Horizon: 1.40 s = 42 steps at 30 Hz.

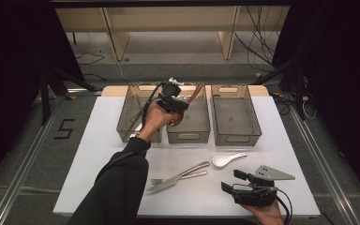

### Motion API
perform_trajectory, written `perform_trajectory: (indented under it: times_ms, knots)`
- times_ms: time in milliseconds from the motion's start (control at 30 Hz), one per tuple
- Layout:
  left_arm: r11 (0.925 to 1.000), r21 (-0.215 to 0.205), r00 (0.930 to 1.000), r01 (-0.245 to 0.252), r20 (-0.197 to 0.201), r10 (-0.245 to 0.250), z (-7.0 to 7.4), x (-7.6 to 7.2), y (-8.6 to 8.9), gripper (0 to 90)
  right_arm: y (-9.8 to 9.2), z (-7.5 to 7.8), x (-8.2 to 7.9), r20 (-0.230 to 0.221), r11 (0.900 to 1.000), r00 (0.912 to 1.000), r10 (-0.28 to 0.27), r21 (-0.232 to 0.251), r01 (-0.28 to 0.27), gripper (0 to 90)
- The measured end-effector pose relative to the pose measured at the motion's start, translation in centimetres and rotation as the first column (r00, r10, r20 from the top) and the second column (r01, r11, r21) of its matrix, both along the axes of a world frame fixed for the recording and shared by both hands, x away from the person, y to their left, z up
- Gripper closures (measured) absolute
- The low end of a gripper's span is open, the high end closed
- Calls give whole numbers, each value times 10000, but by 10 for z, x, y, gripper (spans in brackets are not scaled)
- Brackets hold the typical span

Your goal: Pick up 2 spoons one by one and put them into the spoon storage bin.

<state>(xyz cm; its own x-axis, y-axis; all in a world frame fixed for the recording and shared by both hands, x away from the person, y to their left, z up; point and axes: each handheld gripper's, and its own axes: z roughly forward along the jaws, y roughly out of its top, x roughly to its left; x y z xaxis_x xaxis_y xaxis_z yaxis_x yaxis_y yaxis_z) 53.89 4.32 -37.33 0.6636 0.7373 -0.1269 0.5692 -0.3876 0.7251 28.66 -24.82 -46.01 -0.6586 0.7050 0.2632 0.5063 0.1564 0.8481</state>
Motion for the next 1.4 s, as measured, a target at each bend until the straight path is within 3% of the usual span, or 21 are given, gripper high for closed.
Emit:
perform_trajectory:
  times_ms: [733, 867, 1133, 1333, 1400]
  knots:
    - [9991, 234, 9988, -354, -331, 362, -29, 7, -5, 793, 0, 0, -1, 6, 10000, 10000, 4, -12, -4, 270]
    - [9982, 363, 9975, -478, -504, 496, -27, 6, -3, 614, 0, 0, -1, -2, 10000, 10000, 1, -12, -1, 270]
    - [9993, 11, 9959, -364, -831, 364, -9, -9, 13, 385, 1, 0, -1, 9, 10000, 10000, -4, -44, 4, 270]
    - [9999, -18, 9972, -159, -726, 157, -2, -29, 24, 306, 1, 0, 0, 39, 10000, 10000, -22, -63, 22, 270]
    - [9997, -200, 9980, -139, -623, 126, -1, -38, 29, 284, 0, 0, 0, 16, 10000, 10000, -48, -70, 48, 270]
